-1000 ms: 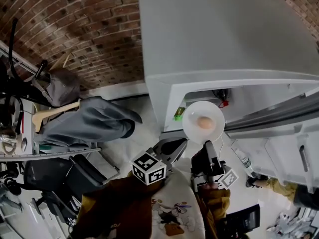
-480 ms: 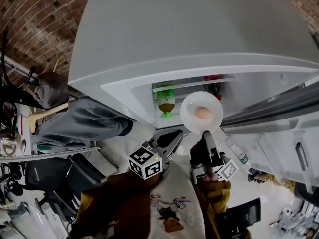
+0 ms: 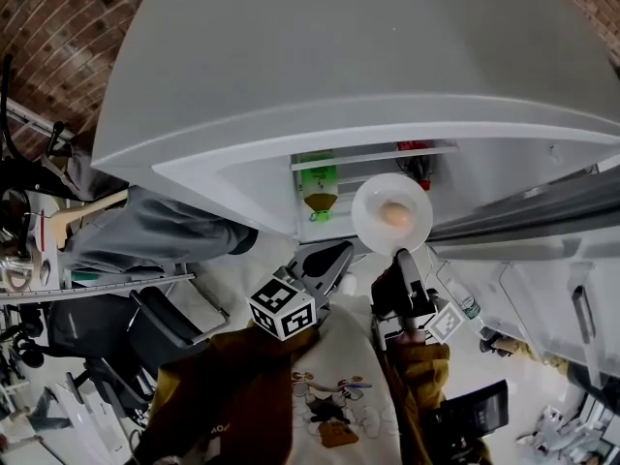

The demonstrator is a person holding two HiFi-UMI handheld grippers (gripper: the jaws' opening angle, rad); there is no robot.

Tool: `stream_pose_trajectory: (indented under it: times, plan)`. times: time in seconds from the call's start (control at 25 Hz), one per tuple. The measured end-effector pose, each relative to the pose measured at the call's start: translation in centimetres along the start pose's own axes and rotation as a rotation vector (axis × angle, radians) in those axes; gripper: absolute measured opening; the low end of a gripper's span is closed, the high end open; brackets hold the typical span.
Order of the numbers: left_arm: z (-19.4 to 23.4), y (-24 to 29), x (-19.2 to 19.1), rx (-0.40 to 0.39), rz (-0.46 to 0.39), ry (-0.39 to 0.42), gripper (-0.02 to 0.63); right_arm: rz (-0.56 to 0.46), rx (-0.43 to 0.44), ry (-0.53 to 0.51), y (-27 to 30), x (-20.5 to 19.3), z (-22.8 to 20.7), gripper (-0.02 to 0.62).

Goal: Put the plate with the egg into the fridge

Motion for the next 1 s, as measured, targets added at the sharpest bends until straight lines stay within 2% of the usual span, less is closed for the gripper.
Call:
stream_pose_trajectory:
  times: [0.36,1.0]
  plan:
    - [0.4,-0.3,-1.7,0.073,-0.003,0.016,0.006,0.041,-0.090,-0.034,-1.2,0.7,-2.8,0.026]
    - [0.9,1.1,-4.8,0.129,0.001,0.040,0.006,0.086,-0.126,0.003,-2.9,1.5,-7.1,0.026]
Point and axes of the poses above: the fingertips, and each gripper's own axes: y forward along the fingers, z to its left, x out of its top, the point moved 5 cm from there along -y, backward along the fingers, and after that the axes turned 12 degrees about y, right-handed, at the moved point
